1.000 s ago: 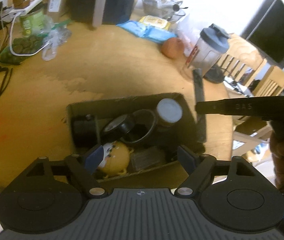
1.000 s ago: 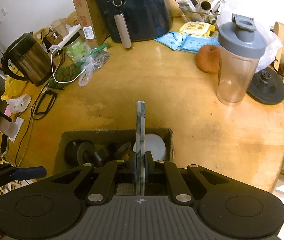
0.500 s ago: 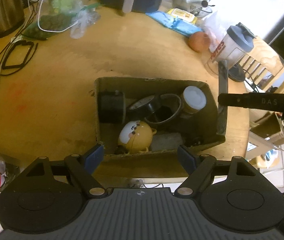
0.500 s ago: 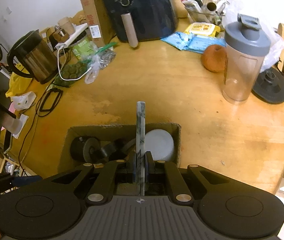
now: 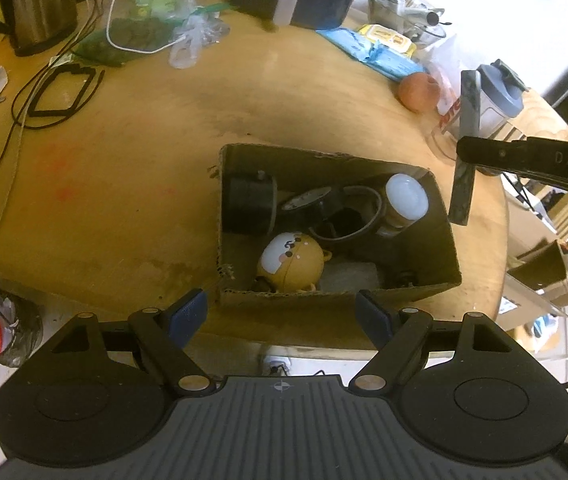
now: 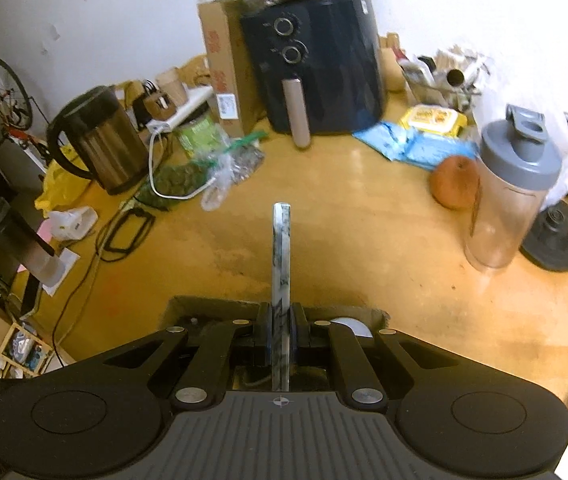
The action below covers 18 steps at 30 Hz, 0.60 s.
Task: Organize rigid objects
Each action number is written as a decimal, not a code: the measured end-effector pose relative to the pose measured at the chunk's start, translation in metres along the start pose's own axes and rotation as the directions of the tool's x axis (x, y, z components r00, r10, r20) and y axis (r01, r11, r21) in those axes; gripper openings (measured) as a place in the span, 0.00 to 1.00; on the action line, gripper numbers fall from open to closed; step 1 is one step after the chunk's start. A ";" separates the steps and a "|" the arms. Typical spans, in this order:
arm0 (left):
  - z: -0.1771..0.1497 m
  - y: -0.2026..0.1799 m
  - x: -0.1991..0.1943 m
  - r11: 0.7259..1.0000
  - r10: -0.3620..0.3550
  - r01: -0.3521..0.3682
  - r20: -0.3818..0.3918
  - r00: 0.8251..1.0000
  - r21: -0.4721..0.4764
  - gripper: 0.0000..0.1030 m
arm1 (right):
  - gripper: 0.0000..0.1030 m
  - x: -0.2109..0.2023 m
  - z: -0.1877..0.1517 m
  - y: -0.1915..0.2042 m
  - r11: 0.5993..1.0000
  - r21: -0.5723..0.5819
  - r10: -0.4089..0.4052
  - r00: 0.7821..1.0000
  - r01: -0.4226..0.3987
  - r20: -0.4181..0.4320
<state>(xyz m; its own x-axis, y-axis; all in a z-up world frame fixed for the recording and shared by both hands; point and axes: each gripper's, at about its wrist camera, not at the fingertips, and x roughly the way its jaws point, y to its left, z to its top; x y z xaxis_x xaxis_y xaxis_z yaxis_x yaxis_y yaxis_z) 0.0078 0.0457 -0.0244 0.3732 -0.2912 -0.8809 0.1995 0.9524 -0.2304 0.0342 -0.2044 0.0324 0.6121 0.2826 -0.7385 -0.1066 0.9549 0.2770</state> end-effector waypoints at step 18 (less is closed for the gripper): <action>-0.002 0.003 -0.001 0.997 0.074 -0.074 0.030 0.997 0.008 0.79 | 1.00 0.030 -0.032 0.001 0.988 -0.026 -0.155 0.978 0.153 -0.138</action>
<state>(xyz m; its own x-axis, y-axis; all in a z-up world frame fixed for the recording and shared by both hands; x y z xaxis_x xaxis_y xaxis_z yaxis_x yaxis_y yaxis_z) 0.0061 0.0486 -0.0249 0.4136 -0.2228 -0.8827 0.1791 0.9706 -0.1611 0.0275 -0.1919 -0.0094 0.5070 0.1405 -0.8504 -0.0321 0.9890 0.1443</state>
